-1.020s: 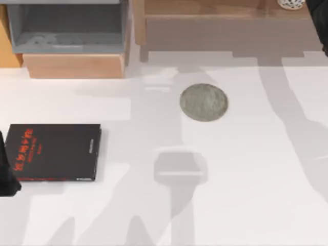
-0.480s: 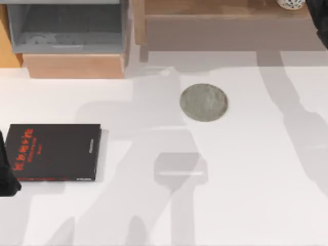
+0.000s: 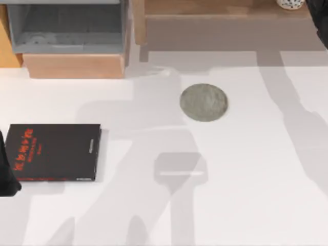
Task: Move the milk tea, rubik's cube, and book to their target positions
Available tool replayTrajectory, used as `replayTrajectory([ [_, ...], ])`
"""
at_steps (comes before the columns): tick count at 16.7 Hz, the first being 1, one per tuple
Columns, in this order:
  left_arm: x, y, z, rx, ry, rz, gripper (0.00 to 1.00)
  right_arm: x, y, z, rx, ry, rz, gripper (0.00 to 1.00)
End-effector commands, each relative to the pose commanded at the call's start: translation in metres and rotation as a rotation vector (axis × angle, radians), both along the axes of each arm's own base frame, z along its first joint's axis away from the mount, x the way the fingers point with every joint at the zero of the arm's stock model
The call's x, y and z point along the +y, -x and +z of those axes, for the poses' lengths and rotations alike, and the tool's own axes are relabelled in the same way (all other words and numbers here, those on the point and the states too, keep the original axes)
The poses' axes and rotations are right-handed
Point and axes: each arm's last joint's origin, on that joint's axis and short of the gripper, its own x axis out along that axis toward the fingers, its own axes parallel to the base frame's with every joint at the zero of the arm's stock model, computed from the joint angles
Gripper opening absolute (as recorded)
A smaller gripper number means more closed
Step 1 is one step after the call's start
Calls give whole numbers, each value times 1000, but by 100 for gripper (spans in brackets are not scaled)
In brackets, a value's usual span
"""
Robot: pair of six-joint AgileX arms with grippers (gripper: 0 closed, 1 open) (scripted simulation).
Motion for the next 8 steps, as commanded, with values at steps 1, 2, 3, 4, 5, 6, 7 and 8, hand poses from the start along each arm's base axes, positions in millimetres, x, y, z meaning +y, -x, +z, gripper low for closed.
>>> replayTrajectory([
  [1, 0, 0, 0, 0, 0, 0, 100, 0, 0, 0, 0, 0, 0, 32],
  [2, 0, 0, 0, 0, 0, 0, 100, 0, 0, 0, 0, 0, 0, 25],
  [3, 0, 0, 0, 0, 0, 0, 100, 0, 0, 0, 0, 0, 0, 17],
  [4, 0, 0, 0, 0, 0, 0, 100, 0, 0, 0, 0, 0, 0, 10],
  [5, 0, 0, 0, 0, 0, 0, 100, 0, 0, 0, 0, 0, 0, 2],
  [6, 0, 0, 0, 0, 0, 0, 100, 0, 0, 0, 0, 0, 0, 0],
  [7, 0, 0, 0, 0, 0, 0, 100, 0, 0, 0, 0, 0, 0, 0],
  [8, 0, 0, 0, 0, 0, 0, 100, 0, 0, 0, 0, 0, 0, 0],
])
